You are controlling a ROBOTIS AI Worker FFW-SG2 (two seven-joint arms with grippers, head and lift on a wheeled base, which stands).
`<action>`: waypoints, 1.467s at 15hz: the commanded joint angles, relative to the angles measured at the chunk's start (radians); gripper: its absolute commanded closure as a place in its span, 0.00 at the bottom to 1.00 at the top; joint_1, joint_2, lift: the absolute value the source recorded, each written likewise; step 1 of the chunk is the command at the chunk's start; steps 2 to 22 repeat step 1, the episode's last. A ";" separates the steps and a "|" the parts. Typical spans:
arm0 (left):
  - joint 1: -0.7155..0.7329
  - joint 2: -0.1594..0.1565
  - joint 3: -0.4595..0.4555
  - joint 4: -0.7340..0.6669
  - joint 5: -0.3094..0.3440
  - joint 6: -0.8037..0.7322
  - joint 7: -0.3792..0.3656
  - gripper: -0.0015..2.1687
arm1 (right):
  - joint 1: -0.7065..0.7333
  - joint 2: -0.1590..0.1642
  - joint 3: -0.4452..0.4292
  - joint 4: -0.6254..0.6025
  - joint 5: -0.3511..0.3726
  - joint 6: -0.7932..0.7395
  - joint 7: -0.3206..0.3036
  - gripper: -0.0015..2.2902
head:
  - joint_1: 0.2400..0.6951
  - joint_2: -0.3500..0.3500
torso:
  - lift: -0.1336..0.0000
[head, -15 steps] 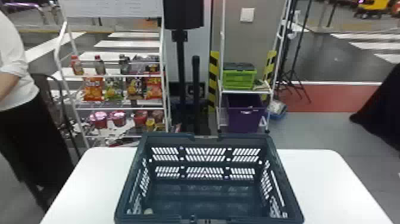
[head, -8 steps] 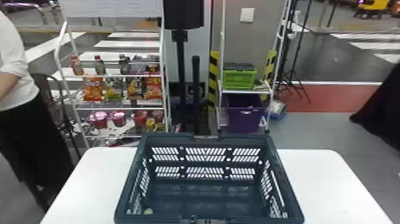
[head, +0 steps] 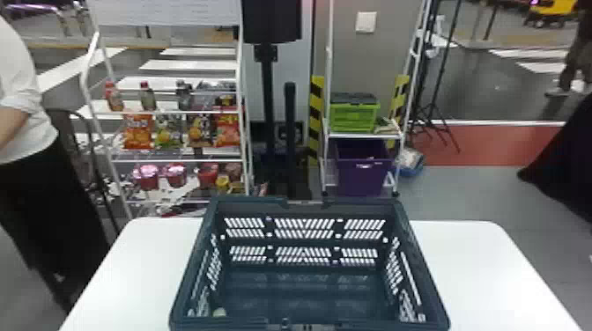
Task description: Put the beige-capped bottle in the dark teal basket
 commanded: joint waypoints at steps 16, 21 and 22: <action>0.000 0.002 -0.001 0.000 0.000 0.000 -0.001 0.07 | 0.003 0.000 0.001 0.000 0.000 0.000 0.000 0.03 | 0.57 0.50 | 1.00; 0.000 0.002 -0.001 0.000 0.000 0.000 -0.001 0.07 | 0.003 0.000 0.001 0.000 0.000 0.000 0.000 0.03 | 0.57 0.50 | 1.00; 0.000 0.002 -0.001 0.000 0.000 0.000 -0.001 0.07 | 0.003 0.000 0.001 0.000 0.000 0.000 0.000 0.03 | 0.57 0.50 | 1.00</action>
